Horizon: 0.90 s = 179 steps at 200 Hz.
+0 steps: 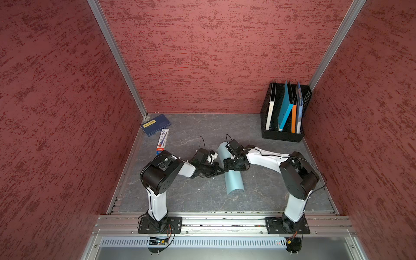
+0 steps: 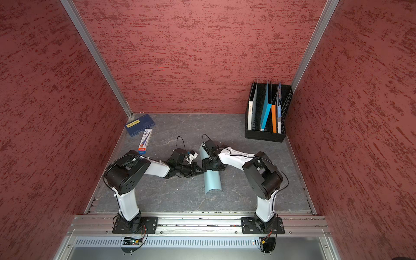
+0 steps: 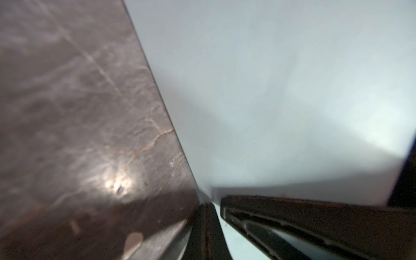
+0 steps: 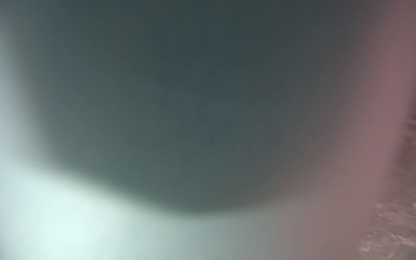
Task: Fold the rectangular paper in half along the long edge
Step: Pick up the paper from the center of the board.
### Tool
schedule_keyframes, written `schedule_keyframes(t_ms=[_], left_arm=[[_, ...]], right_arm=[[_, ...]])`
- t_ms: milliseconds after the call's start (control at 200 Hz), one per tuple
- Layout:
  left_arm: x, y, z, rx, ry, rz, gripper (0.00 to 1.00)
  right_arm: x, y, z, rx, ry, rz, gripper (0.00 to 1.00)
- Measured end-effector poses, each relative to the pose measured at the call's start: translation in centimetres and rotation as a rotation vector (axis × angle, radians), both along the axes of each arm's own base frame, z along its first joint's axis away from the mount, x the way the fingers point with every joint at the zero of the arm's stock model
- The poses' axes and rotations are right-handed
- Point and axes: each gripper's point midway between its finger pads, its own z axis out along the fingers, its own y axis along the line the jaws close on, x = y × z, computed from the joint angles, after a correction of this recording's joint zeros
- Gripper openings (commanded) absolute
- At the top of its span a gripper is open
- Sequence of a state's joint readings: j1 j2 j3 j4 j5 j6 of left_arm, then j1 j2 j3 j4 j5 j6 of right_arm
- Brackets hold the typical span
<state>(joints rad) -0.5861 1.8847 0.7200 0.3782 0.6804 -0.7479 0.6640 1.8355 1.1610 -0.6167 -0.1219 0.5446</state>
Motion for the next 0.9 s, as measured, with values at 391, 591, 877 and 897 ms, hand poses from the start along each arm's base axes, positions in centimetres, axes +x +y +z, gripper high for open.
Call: schedule_keyframes(t_ms=[391, 591, 877, 897], left_arm=[[0.0, 0.0, 0.0, -0.001, 0.000, 0.003, 0.00], [0.0, 0.3, 0.0, 0.002, -0.003, 0.011, 0.00], [0.0, 0.3, 0.0, 0.000, -0.004, 0.013, 0.00], [0.0, 0.3, 0.0, 0.000, -0.004, 0.013, 0.00]], right_arm=[[0.2, -2.0, 1.9, 0.062, 0.007, -0.044, 0.79], [0.6, -1.6, 3.7, 0.136, -0.013, -0.045, 0.79], [0.1, -1.4, 3.2, 0.160, 0.012, -0.042, 0.80], [0.1, -1.4, 3.0, 0.160, 0.015, -0.042, 0.80]])
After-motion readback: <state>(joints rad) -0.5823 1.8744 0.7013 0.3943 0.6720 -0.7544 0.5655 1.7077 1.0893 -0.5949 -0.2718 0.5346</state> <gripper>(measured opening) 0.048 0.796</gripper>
